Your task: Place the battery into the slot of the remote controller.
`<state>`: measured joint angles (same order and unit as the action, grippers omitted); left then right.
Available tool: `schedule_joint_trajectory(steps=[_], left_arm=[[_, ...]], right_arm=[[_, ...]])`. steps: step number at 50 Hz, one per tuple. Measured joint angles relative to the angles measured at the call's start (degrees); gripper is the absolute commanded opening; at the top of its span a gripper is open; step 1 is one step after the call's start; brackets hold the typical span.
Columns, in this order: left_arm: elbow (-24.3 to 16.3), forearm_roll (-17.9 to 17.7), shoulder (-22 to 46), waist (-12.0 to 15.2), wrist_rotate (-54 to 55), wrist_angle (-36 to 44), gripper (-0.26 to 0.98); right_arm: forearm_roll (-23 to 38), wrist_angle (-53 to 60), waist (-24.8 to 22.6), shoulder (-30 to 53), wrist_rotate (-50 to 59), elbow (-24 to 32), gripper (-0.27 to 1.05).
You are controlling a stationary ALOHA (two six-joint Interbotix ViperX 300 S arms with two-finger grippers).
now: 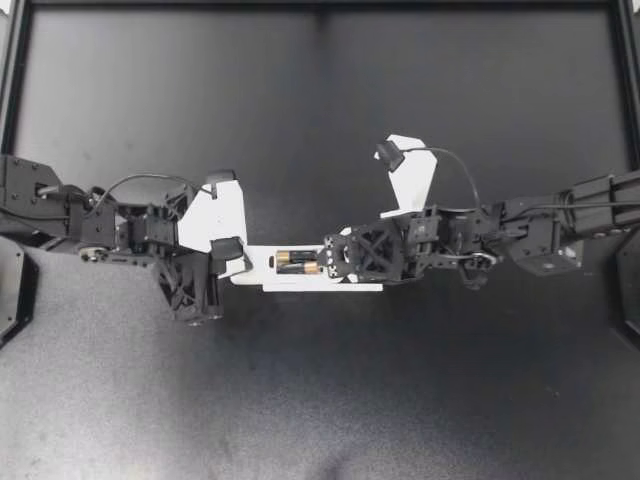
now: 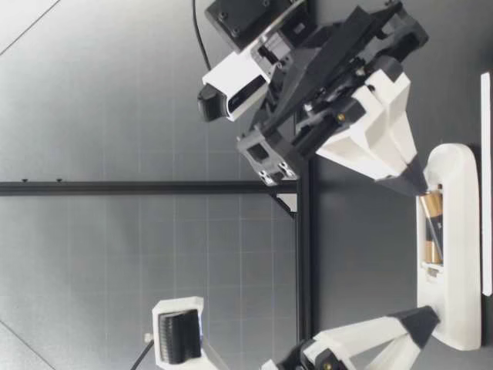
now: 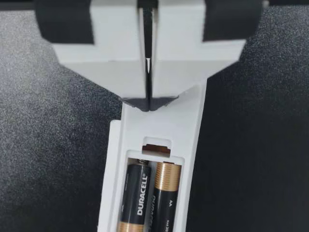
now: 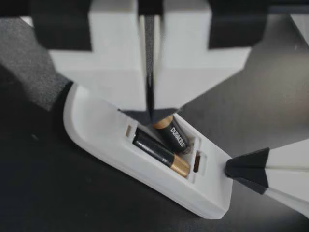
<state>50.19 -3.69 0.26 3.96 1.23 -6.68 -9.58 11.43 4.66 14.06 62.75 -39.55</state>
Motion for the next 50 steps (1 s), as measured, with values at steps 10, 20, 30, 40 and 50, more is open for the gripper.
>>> schedule_joint_trajectory(steps=[10,20,30,40,50], left_arm=[[0.2,0.0,0.0,0.0,0.1,0.1,-0.17],[0.0,0.1,0.0,0.0,0.0,0.0,-0.17],[-0.6,-0.1,0.1,0.0,0.1,-0.2,-0.17],[-2.8,-0.1,0.1,0.0,-0.4,0.4,-0.17],[-6.6,-0.2,1.1,0.0,-1.0,2.3,-0.17]], right_arm=[[1.2,-1.8,-0.1,1.0,-0.3,1.2,-0.12],[2.0,-2.8,-0.1,0.7,-1.2,1.2,-0.12],[3.8,-4.0,-0.2,-1.8,-1.8,-0.5,-0.12],[8.2,-4.0,0.4,-6.2,-1.8,-2.6,-0.12],[19.2,-5.6,2.0,-11.5,-2.5,-4.3,-0.12]])
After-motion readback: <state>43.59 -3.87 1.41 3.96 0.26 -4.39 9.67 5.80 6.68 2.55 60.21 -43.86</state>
